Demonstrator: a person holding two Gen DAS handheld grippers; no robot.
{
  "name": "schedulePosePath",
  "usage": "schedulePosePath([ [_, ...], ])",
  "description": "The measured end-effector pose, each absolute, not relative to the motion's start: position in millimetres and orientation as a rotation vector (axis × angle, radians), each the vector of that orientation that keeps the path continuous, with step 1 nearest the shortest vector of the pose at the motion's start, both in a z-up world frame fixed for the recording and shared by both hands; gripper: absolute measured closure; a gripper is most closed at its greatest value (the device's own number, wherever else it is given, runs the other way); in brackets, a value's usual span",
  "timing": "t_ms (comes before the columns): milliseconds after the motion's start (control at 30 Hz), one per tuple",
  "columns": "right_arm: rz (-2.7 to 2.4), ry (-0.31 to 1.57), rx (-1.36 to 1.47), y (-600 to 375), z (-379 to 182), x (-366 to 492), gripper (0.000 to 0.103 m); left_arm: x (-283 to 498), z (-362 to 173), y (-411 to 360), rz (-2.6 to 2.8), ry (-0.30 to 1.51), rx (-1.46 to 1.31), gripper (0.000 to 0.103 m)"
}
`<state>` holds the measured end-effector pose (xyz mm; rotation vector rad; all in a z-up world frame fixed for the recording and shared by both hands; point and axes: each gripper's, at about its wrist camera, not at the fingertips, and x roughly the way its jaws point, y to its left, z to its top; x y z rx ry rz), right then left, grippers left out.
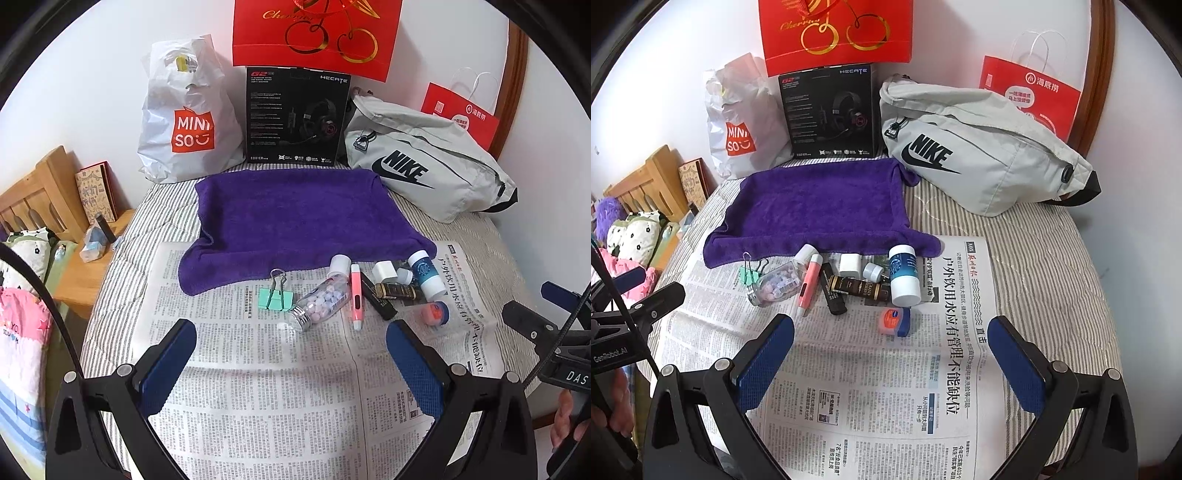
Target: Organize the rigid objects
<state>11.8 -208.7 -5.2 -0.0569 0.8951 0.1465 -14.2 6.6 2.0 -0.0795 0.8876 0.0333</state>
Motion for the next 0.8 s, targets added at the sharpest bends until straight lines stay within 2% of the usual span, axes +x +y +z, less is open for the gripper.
schedulePosePath([
  [800, 0.144, 0.895, -0.065, -206.8, -5.8, 9.4, 0.0, -14.3, -0.8, 4.5, 0.032, 0.894, -0.073, 0.0],
])
